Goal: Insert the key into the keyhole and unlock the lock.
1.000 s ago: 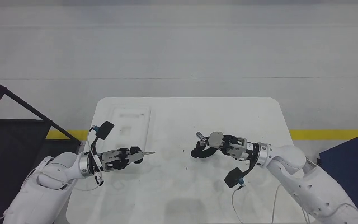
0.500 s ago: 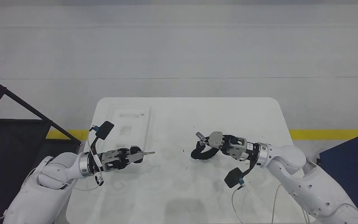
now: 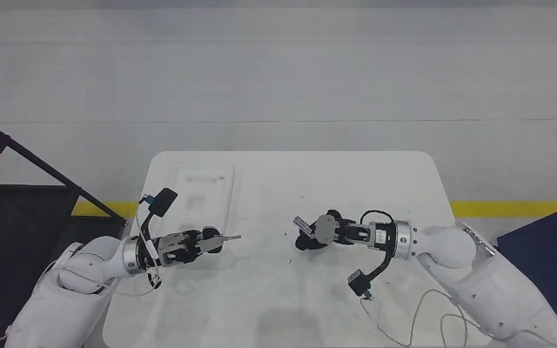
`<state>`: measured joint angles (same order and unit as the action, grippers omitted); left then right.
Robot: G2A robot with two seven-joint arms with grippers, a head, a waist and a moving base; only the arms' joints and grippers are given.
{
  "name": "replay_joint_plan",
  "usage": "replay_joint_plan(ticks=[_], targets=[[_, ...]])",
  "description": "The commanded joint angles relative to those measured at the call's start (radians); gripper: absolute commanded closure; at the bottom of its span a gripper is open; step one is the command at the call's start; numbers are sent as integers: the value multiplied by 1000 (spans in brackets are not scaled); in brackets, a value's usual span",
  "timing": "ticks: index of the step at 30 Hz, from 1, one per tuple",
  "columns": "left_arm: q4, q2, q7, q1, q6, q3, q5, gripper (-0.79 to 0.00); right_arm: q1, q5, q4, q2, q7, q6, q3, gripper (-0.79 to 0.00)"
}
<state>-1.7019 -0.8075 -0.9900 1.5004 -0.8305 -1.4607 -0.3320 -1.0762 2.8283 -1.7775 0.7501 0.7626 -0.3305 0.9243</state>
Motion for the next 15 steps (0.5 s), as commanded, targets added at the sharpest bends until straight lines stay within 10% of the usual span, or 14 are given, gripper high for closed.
replay_joint_plan(ticks=[1,9,15], targets=[[0,0,0,0,0,0,0,0,-12,137,-16,-3,-45,-71,19,0],[0,0,0,0,0,0,0,0,-94,86,-34,-6,-139,-108,74,0],[0,0,0,0,0,0,0,0,-94,-251,-12,1,42,142,58,0]])
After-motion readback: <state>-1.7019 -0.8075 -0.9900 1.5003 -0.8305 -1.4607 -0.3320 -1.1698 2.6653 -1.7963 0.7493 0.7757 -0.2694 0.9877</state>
